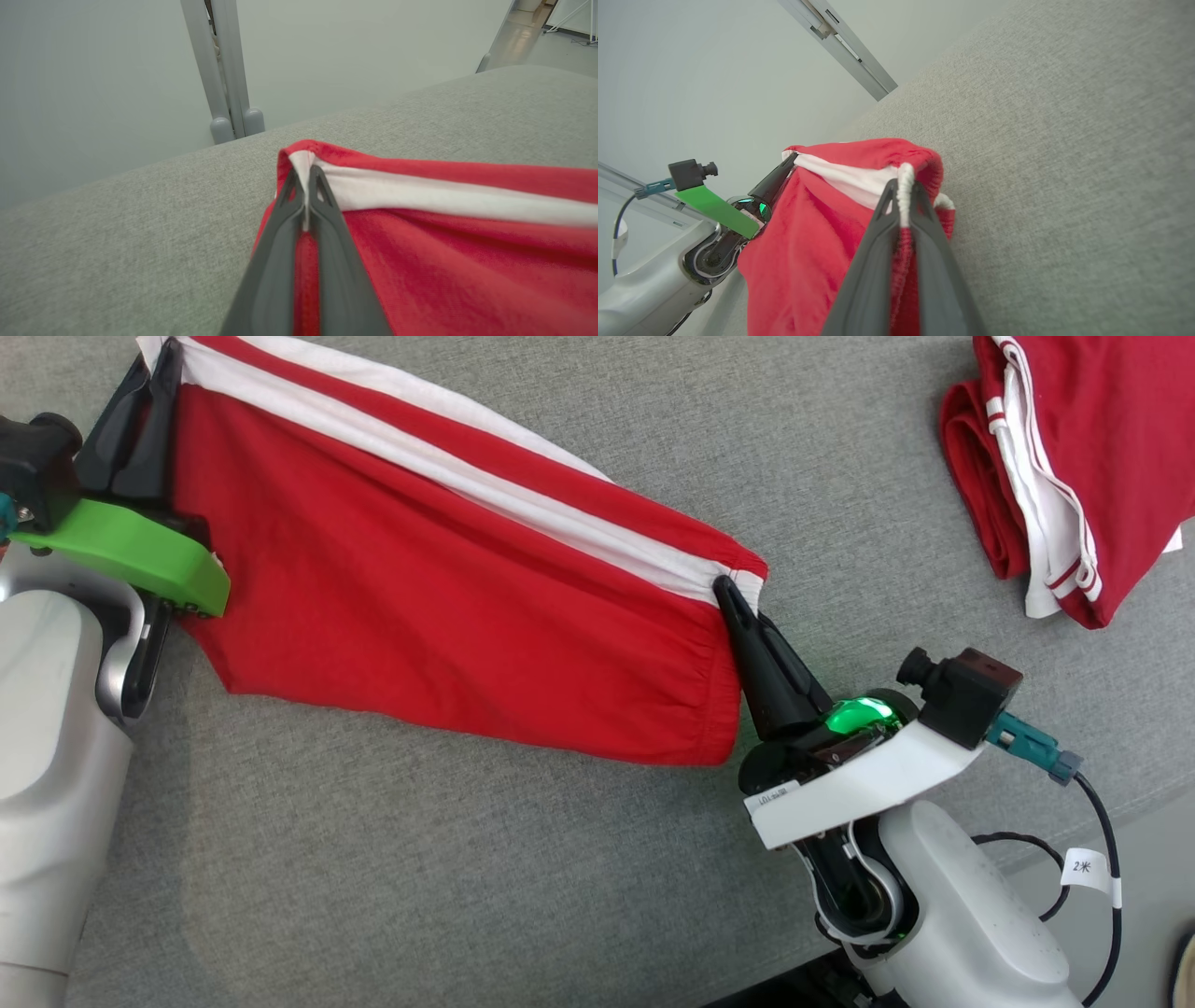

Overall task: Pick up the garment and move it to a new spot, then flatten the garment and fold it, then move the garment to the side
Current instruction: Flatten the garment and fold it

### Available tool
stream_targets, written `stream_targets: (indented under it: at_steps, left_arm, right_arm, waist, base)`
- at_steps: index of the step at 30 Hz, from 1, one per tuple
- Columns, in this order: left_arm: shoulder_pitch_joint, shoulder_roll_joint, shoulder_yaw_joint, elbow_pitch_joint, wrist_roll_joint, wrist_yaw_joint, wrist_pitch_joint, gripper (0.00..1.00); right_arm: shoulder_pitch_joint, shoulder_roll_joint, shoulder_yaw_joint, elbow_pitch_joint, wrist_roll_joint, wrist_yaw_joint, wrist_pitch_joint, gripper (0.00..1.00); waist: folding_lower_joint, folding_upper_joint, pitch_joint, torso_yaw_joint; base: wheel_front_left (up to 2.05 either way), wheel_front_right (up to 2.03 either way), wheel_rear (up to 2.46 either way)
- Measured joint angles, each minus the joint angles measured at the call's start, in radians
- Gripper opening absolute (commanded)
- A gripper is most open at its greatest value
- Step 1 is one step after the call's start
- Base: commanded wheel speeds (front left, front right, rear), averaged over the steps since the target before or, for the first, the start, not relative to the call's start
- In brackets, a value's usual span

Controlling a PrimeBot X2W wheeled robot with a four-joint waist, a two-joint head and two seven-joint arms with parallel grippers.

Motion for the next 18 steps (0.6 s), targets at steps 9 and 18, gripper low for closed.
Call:
stream_targets:
  at_steps: [9,18]
  left_arm:
    - [0.011,-0.03,0.036,0.02,0.01,0.0,0.0,1.0]
    - [0.085,-0.049,0.018,0.067,-0.024,0.0,0.0,1.0]
  right_arm:
    - [0.021,0.001,-0.078,0.009,-0.08,0.0,0.0,1.0]
    - [0.052,-0.001,-0.203,0.028,-0.256,0.0,0.0,1.0]
  waist:
    - [0.0,0.0,-0.032,0.014]
    - [0.0,0.0,-0.077,0.045]
  base:
    - [0.0,0.0,0.0]
    - [0.0,0.0,0.0]
